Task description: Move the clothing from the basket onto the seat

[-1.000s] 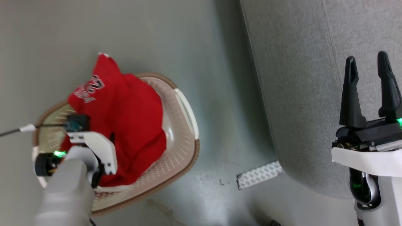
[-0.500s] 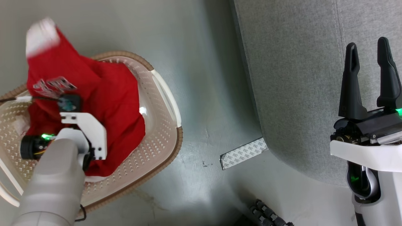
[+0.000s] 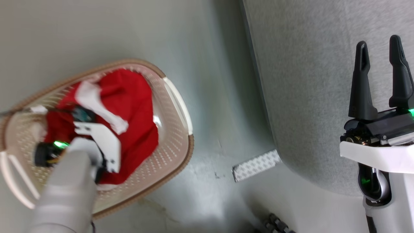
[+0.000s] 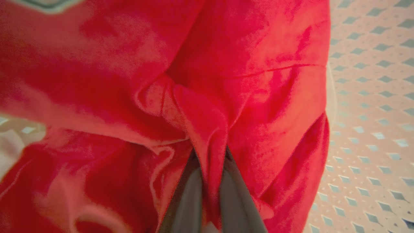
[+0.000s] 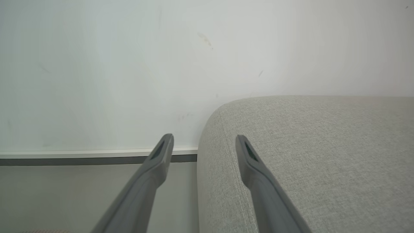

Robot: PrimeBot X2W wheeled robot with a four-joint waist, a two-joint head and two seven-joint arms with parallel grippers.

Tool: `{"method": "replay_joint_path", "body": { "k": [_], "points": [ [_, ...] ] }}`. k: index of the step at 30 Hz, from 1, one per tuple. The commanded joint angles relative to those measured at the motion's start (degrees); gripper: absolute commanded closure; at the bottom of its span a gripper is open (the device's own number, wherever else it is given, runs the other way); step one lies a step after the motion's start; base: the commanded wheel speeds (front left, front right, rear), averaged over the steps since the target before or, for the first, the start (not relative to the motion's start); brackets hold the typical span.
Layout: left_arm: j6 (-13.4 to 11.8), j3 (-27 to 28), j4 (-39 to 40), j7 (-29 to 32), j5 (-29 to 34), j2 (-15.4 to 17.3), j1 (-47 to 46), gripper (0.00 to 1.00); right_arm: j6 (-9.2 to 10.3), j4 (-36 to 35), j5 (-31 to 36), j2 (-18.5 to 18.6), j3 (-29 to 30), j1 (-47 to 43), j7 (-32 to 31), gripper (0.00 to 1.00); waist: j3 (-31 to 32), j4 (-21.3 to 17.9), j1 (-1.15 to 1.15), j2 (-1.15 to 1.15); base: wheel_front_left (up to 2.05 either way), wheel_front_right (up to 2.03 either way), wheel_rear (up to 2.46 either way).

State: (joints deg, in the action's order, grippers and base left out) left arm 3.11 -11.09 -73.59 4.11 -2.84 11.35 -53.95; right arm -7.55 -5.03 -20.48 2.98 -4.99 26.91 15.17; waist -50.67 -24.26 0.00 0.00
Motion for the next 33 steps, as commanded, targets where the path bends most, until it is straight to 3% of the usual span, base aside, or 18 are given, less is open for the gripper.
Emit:
{"method": "replay_joint_path", "body": {
  "k": [1, 9, 15, 18, 26, 33],
  "points": [
    [0.43, -0.37, -0.13, -1.04, -0.13, -0.84, 1.42, 1.00, 0.12, 0.51, 0.79, -0.13, 0.43, -0.24, -0.03, 0.00, 3.50, 1.67, 0.00, 0.00, 0.00, 0.00, 0.00],
    [3.29, -3.67, -0.21, -9.55, -0.02, -6.02, 8.59, 1.00, 0.12, 3.48, 4.92, -0.06, 1.46, -4.60, -0.04, 0.00, 17.27, 6.69, 0.00, 0.00, 0.00, 0.00, 0.00],
    [4.28, -5.03, 0.66, -16.41, -3.07, -8.13, 13.24, 1.00, 0.12, 5.68, 6.87, 0.98, 2.33, -8.56, -0.03, 0.00, 27.38, 10.34, 0.00, 0.00, 0.00, 0.00, 0.00],
    [4.39, -7.19, 3.03, -18.06, -5.48, -8.40, 15.34, 1.00, 0.12, 6.69, 6.89, 2.09, 2.23, -10.44, -0.04, 0.00, 31.76, 12.15, 0.00, 0.00, 0.00, 0.00, 0.00],
    [4.27, -19.70, 15.26, -18.66, -18.10, -8.38, 20.85, 1.00, 0.12, 8.99, 6.13, 4.15, 2.44, -14.72, -0.03, 0.00, 41.69, 16.33, 0.00, 0.00, 0.00, 0.00, 0.00],
    [4.28, -21.94, 22.19, -19.11, -21.96, -8.04, 22.25, 1.00, 0.12, 10.30, 5.30, 4.85, 1.12, -17.90, -0.04, 0.00, 48.17, 18.00, 0.00, 0.00, 0.00, 0.00, 0.00]
  ]
}}
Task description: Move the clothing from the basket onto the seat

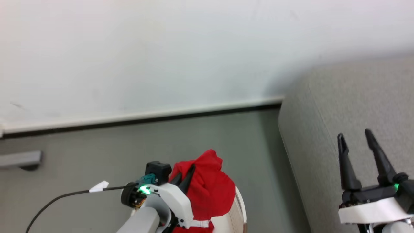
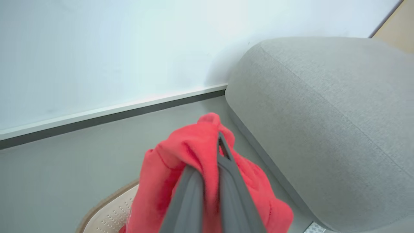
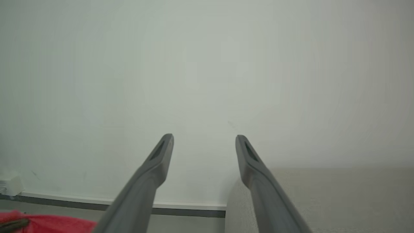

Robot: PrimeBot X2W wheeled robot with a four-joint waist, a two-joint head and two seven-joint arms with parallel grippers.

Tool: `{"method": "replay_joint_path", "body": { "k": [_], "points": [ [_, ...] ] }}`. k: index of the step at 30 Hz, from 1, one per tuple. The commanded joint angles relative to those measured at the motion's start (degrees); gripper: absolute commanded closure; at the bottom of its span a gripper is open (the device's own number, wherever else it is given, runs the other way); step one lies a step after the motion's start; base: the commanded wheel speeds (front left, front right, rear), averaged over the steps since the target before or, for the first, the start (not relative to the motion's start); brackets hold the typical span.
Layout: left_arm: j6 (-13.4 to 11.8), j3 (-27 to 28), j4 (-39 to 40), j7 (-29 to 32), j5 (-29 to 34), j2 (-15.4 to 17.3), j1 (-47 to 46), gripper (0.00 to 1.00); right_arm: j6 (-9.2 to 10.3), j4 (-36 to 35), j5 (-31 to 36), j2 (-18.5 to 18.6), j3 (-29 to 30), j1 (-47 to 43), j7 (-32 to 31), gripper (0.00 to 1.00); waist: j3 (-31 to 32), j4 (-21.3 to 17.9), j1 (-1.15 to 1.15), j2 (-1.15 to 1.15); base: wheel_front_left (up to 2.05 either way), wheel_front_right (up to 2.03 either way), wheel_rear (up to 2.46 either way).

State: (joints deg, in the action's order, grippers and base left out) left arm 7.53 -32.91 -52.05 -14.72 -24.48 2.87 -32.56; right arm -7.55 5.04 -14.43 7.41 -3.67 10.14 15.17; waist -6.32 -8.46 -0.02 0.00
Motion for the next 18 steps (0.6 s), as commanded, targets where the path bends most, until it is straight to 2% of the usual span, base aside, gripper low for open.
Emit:
{"method": "replay_joint_path", "body": {
  "k": [1, 12, 18],
  "points": [
    [-0.14, -0.14, 1.97, -0.34, -0.63, 0.78, 1.02, 1.00, 0.12, 0.43, -0.87, 0.43, -0.45, -1.54, -0.04, 0.00, 4.60, 2.33, 0.02, 0.00, 0.00, 0.00, 0.00],
    [-0.30, 1.27, 17.13, 0.94, -1.89, 4.21, -0.65, 1.00, 0.12, 1.18, -2.10, 0.48, -4.23, -3.97, -0.04, 0.00, 7.90, 3.04, 0.02, 0.00, 0.00, 0.00, 0.00],
    [-1.15, 2.37, 25.29, 4.56, -3.19, 6.27, -2.18, 1.00, 0.12, 1.57, -2.89, 0.80, -6.78, -4.37, -0.04, 0.00, 8.69, 2.96, 0.02, 0.00, 0.00, 0.00, 0.00]
  ]
}}
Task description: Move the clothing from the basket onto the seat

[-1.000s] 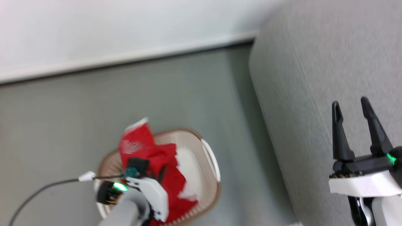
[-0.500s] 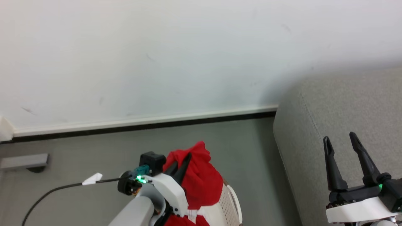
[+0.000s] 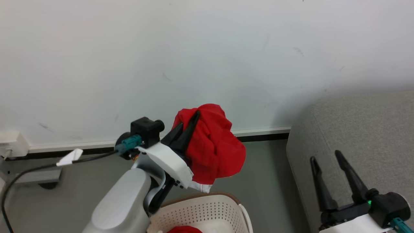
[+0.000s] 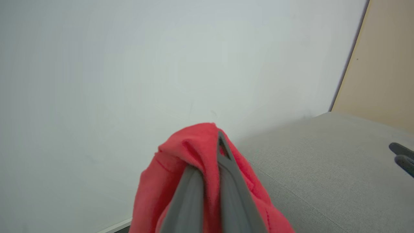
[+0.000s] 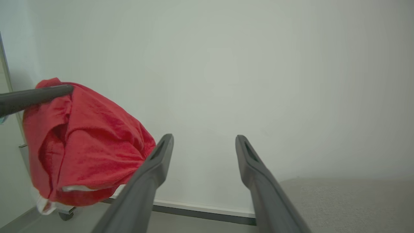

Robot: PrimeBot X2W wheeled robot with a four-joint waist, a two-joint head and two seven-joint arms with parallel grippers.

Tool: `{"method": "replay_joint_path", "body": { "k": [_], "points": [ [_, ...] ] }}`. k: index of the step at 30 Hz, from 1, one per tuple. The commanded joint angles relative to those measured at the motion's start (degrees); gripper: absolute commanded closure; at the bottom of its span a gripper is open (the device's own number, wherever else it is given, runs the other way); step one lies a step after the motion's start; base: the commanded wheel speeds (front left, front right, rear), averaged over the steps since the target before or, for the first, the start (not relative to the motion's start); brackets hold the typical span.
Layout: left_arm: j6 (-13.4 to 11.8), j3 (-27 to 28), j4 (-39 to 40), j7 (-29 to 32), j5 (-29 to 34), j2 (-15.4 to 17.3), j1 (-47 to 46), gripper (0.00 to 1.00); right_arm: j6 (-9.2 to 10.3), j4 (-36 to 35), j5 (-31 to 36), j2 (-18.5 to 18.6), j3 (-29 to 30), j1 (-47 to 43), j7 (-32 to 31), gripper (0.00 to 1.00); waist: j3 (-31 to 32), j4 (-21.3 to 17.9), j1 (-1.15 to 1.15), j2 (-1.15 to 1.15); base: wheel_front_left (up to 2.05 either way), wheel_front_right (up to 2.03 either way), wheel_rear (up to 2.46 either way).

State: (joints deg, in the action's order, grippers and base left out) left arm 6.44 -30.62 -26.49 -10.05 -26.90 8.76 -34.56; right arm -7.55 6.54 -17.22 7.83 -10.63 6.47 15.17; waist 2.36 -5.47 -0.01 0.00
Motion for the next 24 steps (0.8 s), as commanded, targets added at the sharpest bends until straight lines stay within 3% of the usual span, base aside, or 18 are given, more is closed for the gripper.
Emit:
{"method": "replay_joint_path", "body": {
  "k": [1, 15, 24],
  "points": [
    [-0.35, 0.22, 0.75, 0.50, -0.90, 0.69, -0.27, 1.00, 0.12, 0.08, -0.33, 0.58, -0.66, -0.60, -0.04, 0.00, 0.11, -0.11, 0.01, 0.00, 0.00, 0.00, 0.00],
    [-2.34, 0.44, 6.48, 3.79, -1.74, 2.24, 1.23, 1.00, 0.12, 2.11, -2.23, 2.21, -8.55, 3.29, -0.04, 0.00, 0.30, -0.66, 0.01, 0.00, 0.00, 0.00, 0.00],
    [-2.21, -0.57, 6.36, 4.54, -1.85, 1.75, 0.25, 1.00, 0.12, 6.75, -7.20, 2.88, -24.18, 11.46, -0.03, 0.00, -0.02, -0.01, 0.01, 0.00, 0.00, 0.00, 0.00]
  ]
}}
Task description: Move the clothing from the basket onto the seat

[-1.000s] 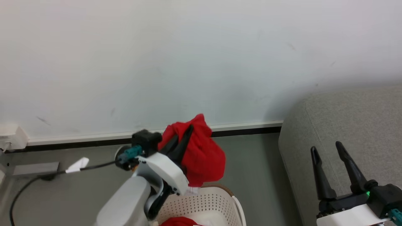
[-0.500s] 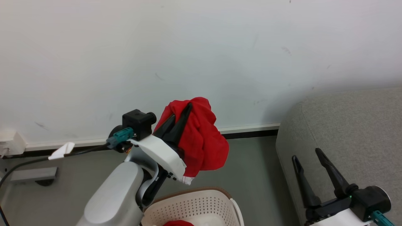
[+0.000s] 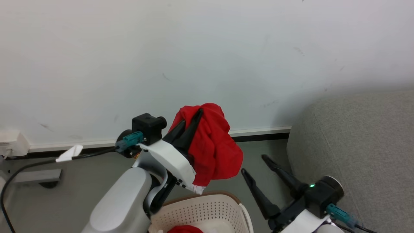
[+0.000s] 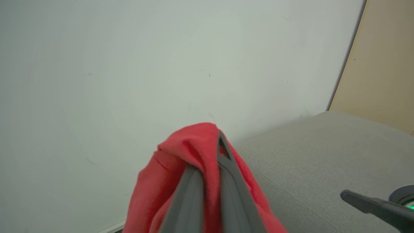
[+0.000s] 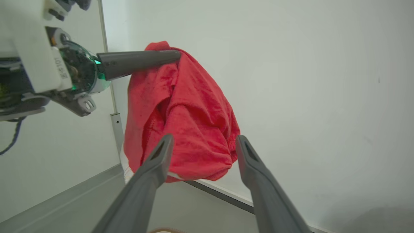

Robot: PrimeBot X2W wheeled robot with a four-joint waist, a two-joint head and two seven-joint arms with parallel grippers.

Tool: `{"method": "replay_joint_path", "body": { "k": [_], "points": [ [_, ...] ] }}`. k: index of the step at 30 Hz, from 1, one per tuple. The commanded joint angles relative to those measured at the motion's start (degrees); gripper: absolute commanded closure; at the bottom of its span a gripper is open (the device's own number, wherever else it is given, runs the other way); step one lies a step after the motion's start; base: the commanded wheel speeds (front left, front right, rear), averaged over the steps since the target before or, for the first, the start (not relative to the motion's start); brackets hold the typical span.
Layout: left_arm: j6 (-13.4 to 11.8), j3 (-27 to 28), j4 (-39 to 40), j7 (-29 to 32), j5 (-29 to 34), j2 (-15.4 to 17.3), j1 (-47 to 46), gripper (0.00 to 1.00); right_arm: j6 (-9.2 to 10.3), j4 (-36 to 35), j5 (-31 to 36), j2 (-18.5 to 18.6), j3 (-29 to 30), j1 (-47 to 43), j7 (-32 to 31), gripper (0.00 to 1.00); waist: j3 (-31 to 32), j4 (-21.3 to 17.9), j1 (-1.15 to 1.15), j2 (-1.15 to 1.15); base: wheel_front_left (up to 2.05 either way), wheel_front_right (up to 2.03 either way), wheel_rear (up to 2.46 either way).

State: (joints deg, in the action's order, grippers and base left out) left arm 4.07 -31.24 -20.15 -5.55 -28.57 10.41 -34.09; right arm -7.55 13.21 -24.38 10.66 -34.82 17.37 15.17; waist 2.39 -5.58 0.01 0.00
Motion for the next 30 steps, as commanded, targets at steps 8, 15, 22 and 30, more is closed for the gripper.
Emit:
{"method": "replay_joint_path", "body": {
  "k": [8, 15, 22, 30],
  "points": [
    [0.50, -1.48, -1.05, 0.32, -0.18, -0.86, -1.09, 1.00, 0.12, 8.51, -3.99, -2.63, -8.55, 8.89, -0.04, 0.00, -0.55, 1.76, -0.01, 0.00, 0.00, 0.00, 0.00],
    [0.96, -2.96, -2.06, 0.33, -0.31, -2.04, -2.15, 1.00, 0.12, 20.83, -7.34, -5.67, -13.18, 15.75, -0.58, 0.00, -0.78, 3.83, -0.01, 0.00, 0.00, 0.00, 0.00],
    [1.54, -5.30, -3.15, 0.64, -0.42, -3.69, -2.83, 1.00, 0.12, 28.93, -11.46, -7.06, -17.61, 20.61, -0.09, 0.00, -0.69, 6.49, -0.01, 0.00, 0.00, 0.00, 0.00],
    [2.22, -8.30, -4.60, 0.76, -1.06, -5.39, -3.18, 1.00, 0.12, 34.02, -16.13, -7.71, -21.98, 24.68, 0.04, 0.00, -0.47, 9.65, -0.01, 0.00, 0.00, 0.00, 0.00]
  ]
}}
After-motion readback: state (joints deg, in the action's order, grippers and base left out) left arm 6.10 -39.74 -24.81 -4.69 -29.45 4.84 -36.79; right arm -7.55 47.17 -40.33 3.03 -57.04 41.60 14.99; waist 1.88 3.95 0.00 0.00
